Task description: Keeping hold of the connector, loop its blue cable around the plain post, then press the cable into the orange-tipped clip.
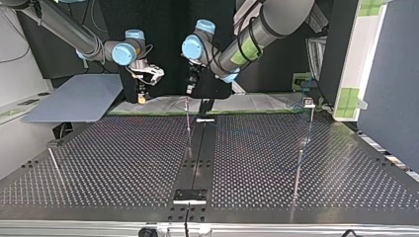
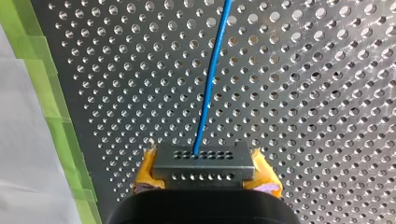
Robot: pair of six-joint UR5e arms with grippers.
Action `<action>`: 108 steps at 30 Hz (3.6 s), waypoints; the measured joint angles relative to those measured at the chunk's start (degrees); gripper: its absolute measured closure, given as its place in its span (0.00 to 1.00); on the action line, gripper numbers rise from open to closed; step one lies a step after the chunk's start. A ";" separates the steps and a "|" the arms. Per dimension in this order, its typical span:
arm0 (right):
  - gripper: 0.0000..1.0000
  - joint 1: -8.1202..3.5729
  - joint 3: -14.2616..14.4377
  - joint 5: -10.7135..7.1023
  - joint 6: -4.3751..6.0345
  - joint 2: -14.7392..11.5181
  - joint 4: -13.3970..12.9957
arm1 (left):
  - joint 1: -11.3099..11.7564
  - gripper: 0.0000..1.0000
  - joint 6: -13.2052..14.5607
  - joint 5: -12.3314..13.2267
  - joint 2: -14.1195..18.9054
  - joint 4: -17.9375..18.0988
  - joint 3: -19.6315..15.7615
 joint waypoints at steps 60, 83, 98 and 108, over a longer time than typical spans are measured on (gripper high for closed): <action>1.00 5.97 6.25 -5.23 -4.29 0.00 -3.77 | 1.79 0.00 2.73 -4.03 0.07 1.97 -10.89; 1.00 6.86 6.53 -6.23 -4.53 0.06 -5.60 | 2.28 0.00 2.06 -4.36 0.06 1.90 -10.92; 1.00 6.76 6.98 -6.29 -4.47 5.30 -9.80 | 2.59 0.00 3.04 -2.70 0.00 6.86 -13.78; 1.00 6.52 5.40 -10.08 -4.45 7.34 -10.78 | 2.86 0.00 6.17 -2.29 0.13 4.63 -12.62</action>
